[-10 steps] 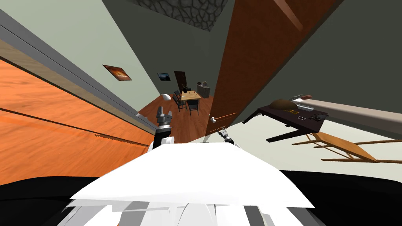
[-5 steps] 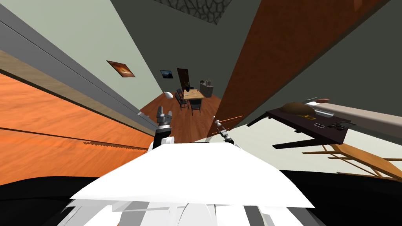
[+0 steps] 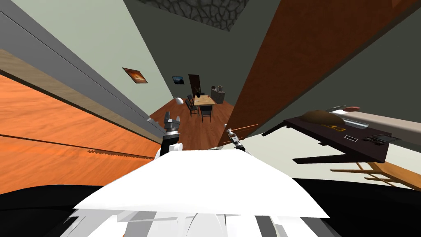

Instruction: Pull the door open

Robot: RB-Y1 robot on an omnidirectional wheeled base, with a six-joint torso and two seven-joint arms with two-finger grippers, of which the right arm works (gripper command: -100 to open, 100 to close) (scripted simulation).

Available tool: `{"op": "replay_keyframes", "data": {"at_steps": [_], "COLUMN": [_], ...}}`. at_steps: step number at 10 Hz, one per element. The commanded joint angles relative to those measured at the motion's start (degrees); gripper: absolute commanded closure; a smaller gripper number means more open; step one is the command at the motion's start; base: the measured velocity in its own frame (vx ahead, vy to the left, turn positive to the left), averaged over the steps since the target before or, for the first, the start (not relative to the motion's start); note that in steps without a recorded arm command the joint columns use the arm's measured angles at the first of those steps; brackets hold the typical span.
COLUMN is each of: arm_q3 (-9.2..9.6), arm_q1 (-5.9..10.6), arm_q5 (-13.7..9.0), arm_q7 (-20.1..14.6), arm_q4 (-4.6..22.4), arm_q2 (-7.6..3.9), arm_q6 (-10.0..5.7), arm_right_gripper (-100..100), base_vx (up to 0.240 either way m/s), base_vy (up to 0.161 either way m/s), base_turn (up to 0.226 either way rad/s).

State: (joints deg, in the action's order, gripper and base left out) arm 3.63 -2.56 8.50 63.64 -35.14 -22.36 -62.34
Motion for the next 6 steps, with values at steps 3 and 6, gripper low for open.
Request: {"op": "replay_keyframes", "data": {"at_steps": [3,6], "arm_q3": [0.0,0.0], "arm_q1": [0.0,0.0], "arm_q5": [0.0,0.0], "arm_q7": [0.0,0.0], "arm_q4": [0.0,0.0], "arm_q2": [0.0,0.0], "arm_q6": [0.0,0.0], "arm_right_gripper": [100,100], "base_vx": [0.01,-0.005], "base_vy": [-0.009,0.001], "base_turn": [-0.007,0.006]}}
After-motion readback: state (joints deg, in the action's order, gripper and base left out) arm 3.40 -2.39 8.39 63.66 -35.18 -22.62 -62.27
